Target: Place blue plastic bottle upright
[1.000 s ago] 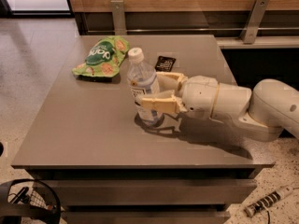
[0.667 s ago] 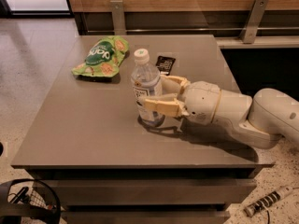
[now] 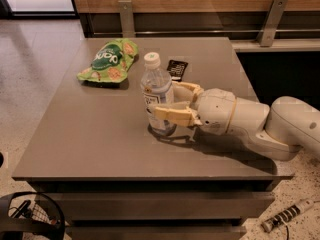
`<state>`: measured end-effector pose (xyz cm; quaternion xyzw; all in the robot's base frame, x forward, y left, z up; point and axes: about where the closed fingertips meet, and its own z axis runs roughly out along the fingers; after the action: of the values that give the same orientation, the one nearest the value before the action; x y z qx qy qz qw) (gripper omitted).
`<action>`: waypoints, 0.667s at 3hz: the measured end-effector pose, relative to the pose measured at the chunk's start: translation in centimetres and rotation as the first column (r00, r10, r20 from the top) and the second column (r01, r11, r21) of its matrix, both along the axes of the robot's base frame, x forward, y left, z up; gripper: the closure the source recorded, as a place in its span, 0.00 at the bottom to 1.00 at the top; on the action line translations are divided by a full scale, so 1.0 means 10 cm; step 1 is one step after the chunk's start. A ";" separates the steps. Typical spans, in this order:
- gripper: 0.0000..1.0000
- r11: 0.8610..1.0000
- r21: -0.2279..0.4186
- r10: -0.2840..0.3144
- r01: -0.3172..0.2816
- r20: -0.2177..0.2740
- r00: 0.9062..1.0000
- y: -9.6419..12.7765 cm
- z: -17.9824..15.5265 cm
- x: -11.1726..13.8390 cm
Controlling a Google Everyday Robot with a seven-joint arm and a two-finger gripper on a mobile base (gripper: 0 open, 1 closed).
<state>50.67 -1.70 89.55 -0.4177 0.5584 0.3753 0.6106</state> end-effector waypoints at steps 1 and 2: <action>0.64 1.000 0.000 0.003 -0.003 0.001 1.000 0.02 0.01 0.00; 0.41 1.000 -0.001 0.008 -0.008 0.002 1.000 0.04 0.01 -0.01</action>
Offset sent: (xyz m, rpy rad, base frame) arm -0.0004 0.0018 0.0006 -0.0003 -0.0010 0.0032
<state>50.57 -1.28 89.70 -0.4205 0.5563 0.3769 0.6096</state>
